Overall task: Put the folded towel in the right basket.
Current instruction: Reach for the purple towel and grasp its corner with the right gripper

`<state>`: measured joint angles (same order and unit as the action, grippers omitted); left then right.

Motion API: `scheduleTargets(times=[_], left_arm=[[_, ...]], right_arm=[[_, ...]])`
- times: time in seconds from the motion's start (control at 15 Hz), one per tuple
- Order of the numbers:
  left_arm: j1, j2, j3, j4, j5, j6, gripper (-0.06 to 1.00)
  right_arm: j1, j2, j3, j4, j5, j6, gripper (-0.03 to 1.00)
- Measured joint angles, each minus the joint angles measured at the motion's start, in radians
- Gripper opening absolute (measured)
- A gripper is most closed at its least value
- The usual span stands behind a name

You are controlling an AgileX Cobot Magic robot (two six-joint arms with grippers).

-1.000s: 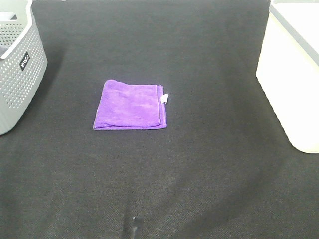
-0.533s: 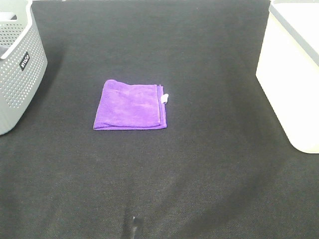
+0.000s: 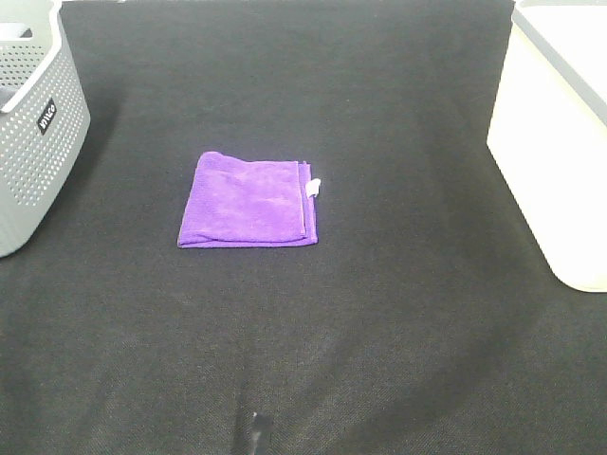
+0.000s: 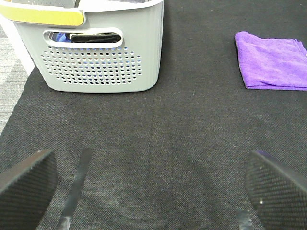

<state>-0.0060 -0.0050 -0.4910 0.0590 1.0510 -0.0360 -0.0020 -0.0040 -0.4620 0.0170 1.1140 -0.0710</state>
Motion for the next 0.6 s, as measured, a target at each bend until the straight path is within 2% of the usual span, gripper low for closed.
scheduleTargets(times=[0.6], left_arm=[[0.0,0.0,0.0,0.0,0.0,0.0,0.99]], right_arm=[[0.0,0.0,0.0,0.003,0.0,0.0,0.98]])
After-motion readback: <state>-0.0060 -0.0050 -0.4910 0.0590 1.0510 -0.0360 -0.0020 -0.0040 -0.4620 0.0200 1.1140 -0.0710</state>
